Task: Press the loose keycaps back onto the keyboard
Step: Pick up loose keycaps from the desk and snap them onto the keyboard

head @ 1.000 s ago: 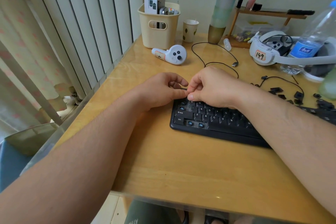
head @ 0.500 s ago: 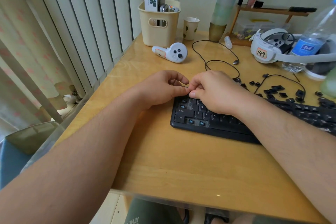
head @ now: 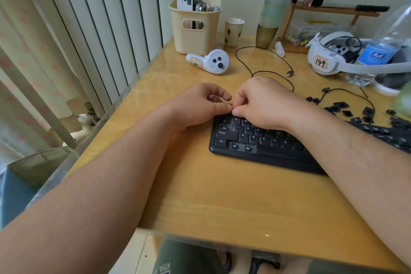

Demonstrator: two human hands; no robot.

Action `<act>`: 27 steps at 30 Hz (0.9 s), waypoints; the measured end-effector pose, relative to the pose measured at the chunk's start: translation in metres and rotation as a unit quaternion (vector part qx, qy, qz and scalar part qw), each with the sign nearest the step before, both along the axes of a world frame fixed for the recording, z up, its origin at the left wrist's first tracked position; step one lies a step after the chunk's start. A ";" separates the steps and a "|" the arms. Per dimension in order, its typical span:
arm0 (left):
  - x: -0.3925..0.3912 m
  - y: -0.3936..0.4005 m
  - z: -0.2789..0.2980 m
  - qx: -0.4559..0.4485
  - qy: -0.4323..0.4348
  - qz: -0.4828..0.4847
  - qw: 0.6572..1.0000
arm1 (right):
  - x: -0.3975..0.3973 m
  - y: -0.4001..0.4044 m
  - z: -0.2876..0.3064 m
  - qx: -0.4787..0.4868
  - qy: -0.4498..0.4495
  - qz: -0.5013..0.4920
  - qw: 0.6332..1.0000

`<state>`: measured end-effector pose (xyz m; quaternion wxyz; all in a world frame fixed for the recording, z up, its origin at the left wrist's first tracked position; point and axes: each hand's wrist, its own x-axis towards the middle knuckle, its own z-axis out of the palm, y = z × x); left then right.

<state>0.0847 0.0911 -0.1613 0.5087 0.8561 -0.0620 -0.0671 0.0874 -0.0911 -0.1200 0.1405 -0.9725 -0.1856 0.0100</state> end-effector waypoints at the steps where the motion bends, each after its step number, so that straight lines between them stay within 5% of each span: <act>1: 0.000 0.000 0.000 0.001 0.000 0.000 1.000 | 0.001 0.001 0.001 0.001 0.005 -0.001 1.000; 11: -0.001 0.002 0.003 -0.002 0.017 -0.014 1.000 | 0.005 0.001 -0.002 0.089 0.059 -0.063 0.992; 27: -0.007 0.001 0.004 0.051 -0.022 -0.021 0.998 | 0.003 0.006 0.000 0.065 0.071 -0.059 0.994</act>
